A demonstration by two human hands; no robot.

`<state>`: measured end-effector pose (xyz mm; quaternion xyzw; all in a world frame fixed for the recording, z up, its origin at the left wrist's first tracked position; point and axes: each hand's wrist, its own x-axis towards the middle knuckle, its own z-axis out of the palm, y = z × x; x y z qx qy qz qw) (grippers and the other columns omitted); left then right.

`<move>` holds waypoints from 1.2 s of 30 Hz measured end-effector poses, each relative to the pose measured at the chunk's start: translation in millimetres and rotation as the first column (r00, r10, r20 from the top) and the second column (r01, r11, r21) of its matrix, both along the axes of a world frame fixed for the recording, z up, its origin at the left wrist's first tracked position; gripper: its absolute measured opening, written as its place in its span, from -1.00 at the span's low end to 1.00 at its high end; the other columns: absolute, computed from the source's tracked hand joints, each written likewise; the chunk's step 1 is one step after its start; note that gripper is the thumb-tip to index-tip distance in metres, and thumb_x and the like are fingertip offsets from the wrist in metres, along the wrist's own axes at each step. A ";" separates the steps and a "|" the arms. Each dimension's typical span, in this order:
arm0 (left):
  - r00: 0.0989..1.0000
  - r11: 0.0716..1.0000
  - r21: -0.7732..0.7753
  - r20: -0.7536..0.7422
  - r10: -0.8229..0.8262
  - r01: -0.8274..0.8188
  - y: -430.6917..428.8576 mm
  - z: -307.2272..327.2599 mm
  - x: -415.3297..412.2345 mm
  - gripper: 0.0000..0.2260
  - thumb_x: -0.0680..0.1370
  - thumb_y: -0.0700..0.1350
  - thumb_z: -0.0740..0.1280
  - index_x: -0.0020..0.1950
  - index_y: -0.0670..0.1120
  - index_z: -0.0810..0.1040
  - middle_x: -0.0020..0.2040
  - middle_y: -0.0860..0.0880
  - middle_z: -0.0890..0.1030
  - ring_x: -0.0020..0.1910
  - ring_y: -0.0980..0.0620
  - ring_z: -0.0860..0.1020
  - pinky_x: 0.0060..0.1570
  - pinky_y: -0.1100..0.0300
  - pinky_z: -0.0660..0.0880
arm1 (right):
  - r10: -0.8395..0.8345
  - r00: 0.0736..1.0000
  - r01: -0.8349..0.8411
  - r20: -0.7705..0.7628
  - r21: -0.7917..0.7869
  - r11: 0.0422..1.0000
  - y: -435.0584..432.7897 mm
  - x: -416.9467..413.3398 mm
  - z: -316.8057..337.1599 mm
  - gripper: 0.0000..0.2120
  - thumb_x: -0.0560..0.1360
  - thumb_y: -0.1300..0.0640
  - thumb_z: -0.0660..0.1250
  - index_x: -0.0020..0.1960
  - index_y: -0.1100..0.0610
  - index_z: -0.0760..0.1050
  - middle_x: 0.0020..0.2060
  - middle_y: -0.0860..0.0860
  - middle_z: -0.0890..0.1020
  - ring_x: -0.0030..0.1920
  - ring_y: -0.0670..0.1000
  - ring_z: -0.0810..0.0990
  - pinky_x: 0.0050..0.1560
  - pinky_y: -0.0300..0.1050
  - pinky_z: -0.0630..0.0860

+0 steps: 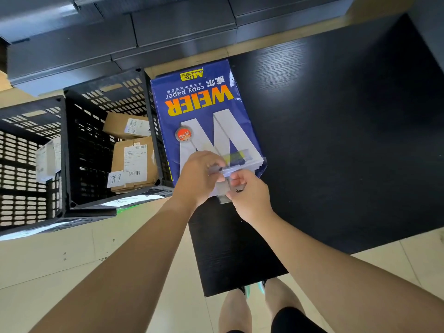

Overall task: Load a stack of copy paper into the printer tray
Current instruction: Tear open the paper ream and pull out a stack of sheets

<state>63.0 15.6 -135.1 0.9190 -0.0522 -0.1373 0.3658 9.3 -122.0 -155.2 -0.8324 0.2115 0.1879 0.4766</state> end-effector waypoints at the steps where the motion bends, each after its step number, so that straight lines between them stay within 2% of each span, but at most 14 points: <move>1: 0.999 1.000 -0.016 -0.034 0.021 -0.021 0.5 0.8 1.4 -0.78 0.34 -0.31 0.55 -0.07 -0.11 0.70 -0.02 0.00 0.67 0.04 0.01 0.52 0.01 0.53 0.30 | 0.003 1.000 -0.003 0.001 -0.003 1.000 0.0 0.0 -0.1 -0.73 0.44 0.28 0.47 0.07 0.07 0.53 0.01 -0.03 0.64 -0.02 -0.05 0.60 -0.25 -0.44 0.38; 3: 0.993 0.997 -0.041 -0.100 0.056 -0.060 1.9 1.0 6.4 -0.73 0.31 -0.31 0.58 -0.04 -0.11 0.71 0.01 -0.01 0.67 0.05 0.01 0.54 0.02 0.39 0.37 | 0.004 1.000 -0.004 -0.001 -0.003 1.000 0.6 -0.1 -0.8 -0.73 0.44 0.28 0.47 0.07 0.06 0.52 0.01 -0.03 0.64 -0.02 -0.06 0.60 -0.27 -0.43 0.38; 6: 0.995 0.999 -0.038 -0.097 0.017 -0.021 5.2 1.2 10.7 -0.72 0.38 -0.30 0.54 0.06 -0.10 0.70 0.05 0.00 0.67 0.04 0.03 0.57 0.03 0.33 0.45 | 0.007 1.000 -0.007 0.006 -0.007 1.000 1.1 -0.5 -0.6 -0.73 0.44 0.28 0.47 0.07 0.06 0.52 0.00 -0.03 0.64 -0.03 -0.06 0.60 -0.28 -0.44 0.38; 10: 0.980 0.986 -0.012 0.114 -0.162 0.165 11.1 2.6 6.4 -0.75 0.52 -0.40 0.30 0.08 -0.10 0.60 0.02 -0.04 0.64 0.00 -0.05 0.58 0.03 0.06 0.56 | -0.017 1.000 0.017 0.002 0.013 1.000 1.5 -1.4 0.5 -0.74 0.44 0.29 0.47 0.06 0.06 0.53 -0.02 -0.04 0.64 -0.03 -0.05 0.60 -0.28 -0.44 0.39; 13: 0.898 0.937 0.146 0.269 -0.347 0.318 13.7 -1.3 5.1 -0.75 0.44 -0.49 0.32 -0.07 -0.19 0.66 0.08 -0.15 0.66 0.01 -0.23 0.59 -0.06 -0.04 0.59 | -0.023 1.000 0.023 -0.004 0.023 0.999 0.9 -1.1 2.5 -0.72 0.43 0.28 0.48 0.05 0.03 0.52 -0.04 -0.05 0.64 -0.04 -0.06 0.60 -0.26 -0.44 0.39; 16: 0.854 0.896 0.267 0.298 -0.427 0.355 13.8 -5.0 4.2 -0.79 0.45 -0.37 0.32 -0.06 -0.19 0.71 0.10 -0.17 0.66 -0.04 -0.27 0.60 -0.14 -0.07 0.61 | -0.020 1.000 0.020 -0.014 0.020 1.000 -1.6 -0.1 4.2 -0.72 0.42 0.24 0.50 0.02 -0.02 0.51 -0.08 -0.10 0.65 -0.08 -0.11 0.60 -0.25 -0.44 0.38; 18: 0.856 0.894 0.285 0.295 -0.425 0.346 13.7 -3.1 3.7 -0.79 0.47 -0.22 0.29 -0.03 -0.15 0.71 0.08 -0.14 0.65 -0.05 -0.25 0.57 -0.15 -0.07 0.59 | -0.022 1.000 0.022 -0.017 0.022 1.000 -2.9 0.7 4.5 -0.72 0.41 0.22 0.51 0.01 -0.03 0.52 -0.11 -0.12 0.65 -0.10 -0.12 0.60 -0.22 -0.44 0.39; 19: 0.861 0.892 0.290 0.280 -0.425 0.347 13.2 -1.4 3.9 -0.80 0.46 -0.18 0.35 0.00 -0.13 0.71 0.08 -0.13 0.65 -0.04 -0.24 0.57 -0.13 -0.07 0.58 | -0.022 1.000 0.023 -0.016 0.021 1.000 -3.4 0.9 4.7 -0.73 0.40 0.22 0.51 0.02 -0.02 0.54 -0.12 -0.12 0.65 -0.10 -0.12 0.61 -0.21 -0.43 0.40; 21: 0.859 0.877 0.310 0.249 -0.447 0.367 12.7 -1.4 6.3 -0.75 0.38 -0.20 0.50 0.06 -0.15 0.71 0.06 -0.15 0.65 -0.04 -0.25 0.57 -0.12 -0.09 0.58 | -0.019 1.000 0.020 -0.014 0.016 1.000 -3.5 1.0 5.1 -0.72 0.40 0.21 0.52 0.02 -0.02 0.54 -0.14 -0.13 0.64 -0.12 -0.13 0.60 -0.20 -0.41 0.41; 23: 0.844 0.851 0.344 0.229 -0.486 0.397 12.6 -3.4 8.9 -0.71 0.34 -0.24 0.55 0.06 -0.17 0.71 0.02 -0.16 0.67 -0.07 -0.26 0.57 -0.14 -0.11 0.58 | -0.022 1.000 0.022 -0.016 0.015 1.000 -3.1 0.7 5.8 -0.72 0.40 0.20 0.52 0.00 -0.04 0.52 -0.15 -0.14 0.63 -0.14 -0.14 0.59 -0.20 -0.41 0.41; 27: 0.842 0.856 0.346 0.250 -0.479 0.384 13.6 -4.6 11.5 -0.79 0.39 -0.23 0.54 0.02 -0.16 0.71 -0.01 -0.15 0.68 -0.07 -0.26 0.57 -0.17 -0.12 0.60 | -0.016 0.999 0.016 -0.033 0.000 1.000 -2.8 0.3 6.9 -0.73 0.40 0.19 0.52 0.02 -0.02 0.54 -0.13 -0.13 0.64 -0.15 -0.15 0.58 -0.15 -0.34 0.49; 29: 0.845 0.861 0.344 0.255 -0.470 0.376 13.8 -5.2 12.0 -0.79 0.40 -0.22 0.53 0.02 -0.16 0.70 0.00 -0.14 0.69 -0.07 -0.25 0.56 -0.20 -0.13 0.60 | -0.011 0.999 0.011 -0.036 -0.007 1.000 -2.8 0.9 8.9 -0.73 0.41 0.17 0.52 0.05 0.00 0.55 -0.12 -0.14 0.63 -0.15 -0.16 0.58 -0.19 -0.38 0.46; 33: 0.830 0.846 0.370 0.261 -0.492 0.385 14.1 -11.7 12.0 -0.76 0.41 -0.20 0.49 0.07 -0.15 0.68 0.02 -0.12 0.69 -0.07 -0.22 0.54 -0.20 -0.13 0.60 | -0.038 0.999 0.039 -0.022 0.021 0.999 -2.5 3.0 13.0 -0.74 0.41 0.12 0.51 0.08 0.03 0.59 -0.09 -0.12 0.69 -0.05 -0.11 0.64 0.02 -0.21 0.56; 36: 0.842 0.868 0.310 0.264 -0.470 0.388 16.5 -11.6 13.1 -0.79 0.41 -0.21 0.51 0.03 -0.16 0.69 -0.01 -0.11 0.70 -0.08 -0.22 0.53 -0.18 -0.12 0.59 | -0.081 0.996 0.082 -0.027 0.071 0.994 -3.9 4.1 15.0 -0.72 0.41 0.09 0.52 0.11 0.05 0.61 -0.06 -0.11 0.70 -0.02 -0.11 0.65 0.09 -0.13 0.59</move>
